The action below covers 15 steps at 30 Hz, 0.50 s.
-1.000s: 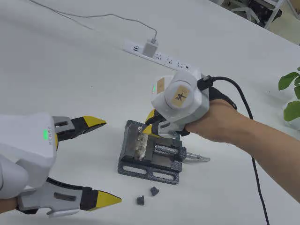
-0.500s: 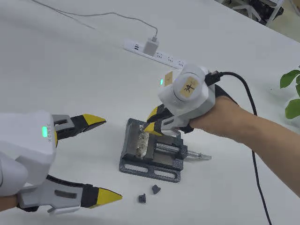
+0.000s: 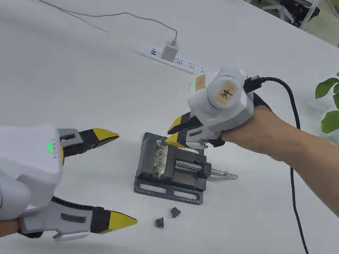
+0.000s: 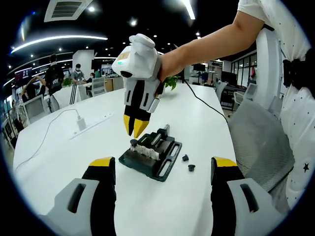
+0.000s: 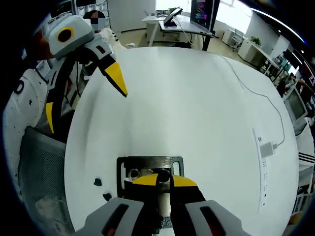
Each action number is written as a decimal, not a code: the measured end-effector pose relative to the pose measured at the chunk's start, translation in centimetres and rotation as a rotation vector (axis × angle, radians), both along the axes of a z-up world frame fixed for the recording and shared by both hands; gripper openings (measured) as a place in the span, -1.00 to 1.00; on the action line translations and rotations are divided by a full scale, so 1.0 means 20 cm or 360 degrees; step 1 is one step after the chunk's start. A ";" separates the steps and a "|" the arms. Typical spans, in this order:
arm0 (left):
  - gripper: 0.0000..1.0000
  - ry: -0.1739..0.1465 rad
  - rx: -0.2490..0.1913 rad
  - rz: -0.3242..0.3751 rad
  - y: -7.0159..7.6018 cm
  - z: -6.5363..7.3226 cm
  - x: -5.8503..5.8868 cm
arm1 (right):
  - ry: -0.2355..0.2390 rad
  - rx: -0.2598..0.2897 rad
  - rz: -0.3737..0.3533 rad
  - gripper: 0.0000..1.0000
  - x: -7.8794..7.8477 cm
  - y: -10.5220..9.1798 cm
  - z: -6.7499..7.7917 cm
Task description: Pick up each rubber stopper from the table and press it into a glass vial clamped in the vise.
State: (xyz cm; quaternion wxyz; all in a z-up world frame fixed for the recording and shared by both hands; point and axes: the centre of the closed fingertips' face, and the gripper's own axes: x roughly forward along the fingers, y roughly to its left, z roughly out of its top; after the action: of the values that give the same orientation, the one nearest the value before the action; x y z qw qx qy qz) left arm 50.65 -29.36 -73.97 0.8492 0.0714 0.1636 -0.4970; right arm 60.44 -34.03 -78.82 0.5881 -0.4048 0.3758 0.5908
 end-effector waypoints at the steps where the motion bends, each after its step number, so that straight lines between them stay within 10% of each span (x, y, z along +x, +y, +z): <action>1: 0.57 0.0001 0.0000 0.0000 0.00 0.00 0.00 | 0.0002 0.0001 0.0002 -0.95 0.00 0.00 0.00; 15: 0.57 0.0009 -0.0002 0.0001 0.00 -0.01 0.00 | 0.0026 -0.0008 0.0008 -1.00 -0.01 0.01 -0.04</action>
State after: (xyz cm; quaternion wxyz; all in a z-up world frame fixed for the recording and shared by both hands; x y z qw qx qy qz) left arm 50.62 -29.34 -74.09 0.8489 0.0693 0.1657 -0.4970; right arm 60.31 -33.81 -79.60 0.5824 -0.4024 0.3812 0.5946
